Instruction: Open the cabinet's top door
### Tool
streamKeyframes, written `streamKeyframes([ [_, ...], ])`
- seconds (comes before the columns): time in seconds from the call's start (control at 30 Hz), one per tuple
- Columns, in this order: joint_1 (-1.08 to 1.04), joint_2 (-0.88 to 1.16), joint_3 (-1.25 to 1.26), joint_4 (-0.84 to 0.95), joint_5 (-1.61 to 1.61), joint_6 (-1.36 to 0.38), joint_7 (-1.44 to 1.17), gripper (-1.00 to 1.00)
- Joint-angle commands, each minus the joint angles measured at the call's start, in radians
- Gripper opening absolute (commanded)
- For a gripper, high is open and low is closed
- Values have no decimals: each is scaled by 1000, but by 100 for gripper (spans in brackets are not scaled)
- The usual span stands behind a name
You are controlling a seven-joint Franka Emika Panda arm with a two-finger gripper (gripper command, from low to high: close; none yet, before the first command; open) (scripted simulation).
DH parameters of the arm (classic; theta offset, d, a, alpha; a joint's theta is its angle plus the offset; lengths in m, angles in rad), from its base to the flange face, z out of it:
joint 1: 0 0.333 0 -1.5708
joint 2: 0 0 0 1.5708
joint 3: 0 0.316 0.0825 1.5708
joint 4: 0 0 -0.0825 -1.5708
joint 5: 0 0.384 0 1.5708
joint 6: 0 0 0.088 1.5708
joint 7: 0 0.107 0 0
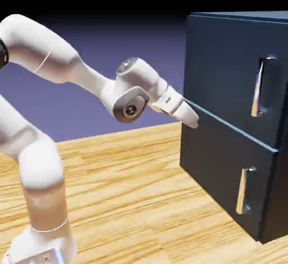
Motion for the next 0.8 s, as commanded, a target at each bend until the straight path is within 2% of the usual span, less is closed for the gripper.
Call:
streamKeyframes([
  [0.0, 16, -6, -18, 10, -44, -1, 31, 100],
  [0.77, 378, -145, -432, 235, -1044, -14, 744, 100],
])
